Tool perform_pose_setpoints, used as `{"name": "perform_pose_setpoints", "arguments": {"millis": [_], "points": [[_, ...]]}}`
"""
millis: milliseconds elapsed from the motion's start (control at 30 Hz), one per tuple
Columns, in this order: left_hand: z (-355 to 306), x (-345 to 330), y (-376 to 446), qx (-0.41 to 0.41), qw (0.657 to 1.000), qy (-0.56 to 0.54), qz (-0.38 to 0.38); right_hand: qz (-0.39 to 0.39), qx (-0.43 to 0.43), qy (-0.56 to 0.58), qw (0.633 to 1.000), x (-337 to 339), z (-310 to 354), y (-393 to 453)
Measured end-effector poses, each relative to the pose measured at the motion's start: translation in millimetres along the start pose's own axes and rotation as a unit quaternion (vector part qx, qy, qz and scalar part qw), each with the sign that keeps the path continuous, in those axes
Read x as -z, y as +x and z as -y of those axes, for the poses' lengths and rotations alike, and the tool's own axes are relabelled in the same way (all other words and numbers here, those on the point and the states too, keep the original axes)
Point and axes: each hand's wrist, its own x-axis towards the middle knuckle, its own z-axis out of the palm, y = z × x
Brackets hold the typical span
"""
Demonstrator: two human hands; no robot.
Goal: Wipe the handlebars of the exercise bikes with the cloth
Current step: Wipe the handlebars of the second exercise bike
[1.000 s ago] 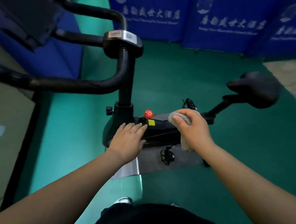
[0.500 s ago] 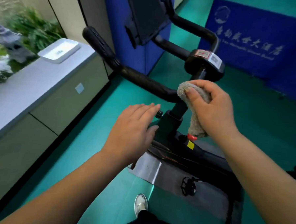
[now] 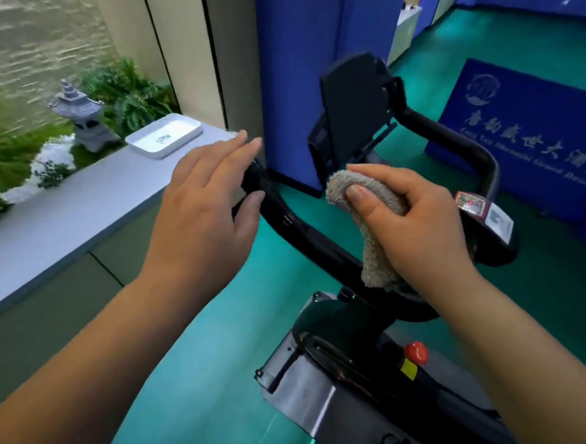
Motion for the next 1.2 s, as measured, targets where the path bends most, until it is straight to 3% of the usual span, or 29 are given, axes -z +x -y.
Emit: {"name": "perform_pose_setpoints", "arguments": {"millis": [233,367,467,700,967,1200], "points": [[21,5,11,0.115,0.993,-0.003,0.000,0.054,0.142,-0.027,0.988,-46,13,44],[20,3,15,0.162,0.987,0.000,-0.011,0.029,0.272,-0.054,0.960,-75,22,77],[16,-1,17,0.177,0.984,0.008,-0.007,0.070,0.311,-0.091,0.944,-87,16,90],[13,-5,17,0.202,0.979,0.007,-0.006,0.111,0.274,-0.092,0.951,-68,-21,60],[21,3,34,0.162,0.987,-0.004,-0.001,0.073,0.267,-0.080,0.958,-87,0,75],[24,1,35,0.155,0.987,-0.029,-0.021,0.078,0.113,-0.029,0.990,-75,-7,42]]}}
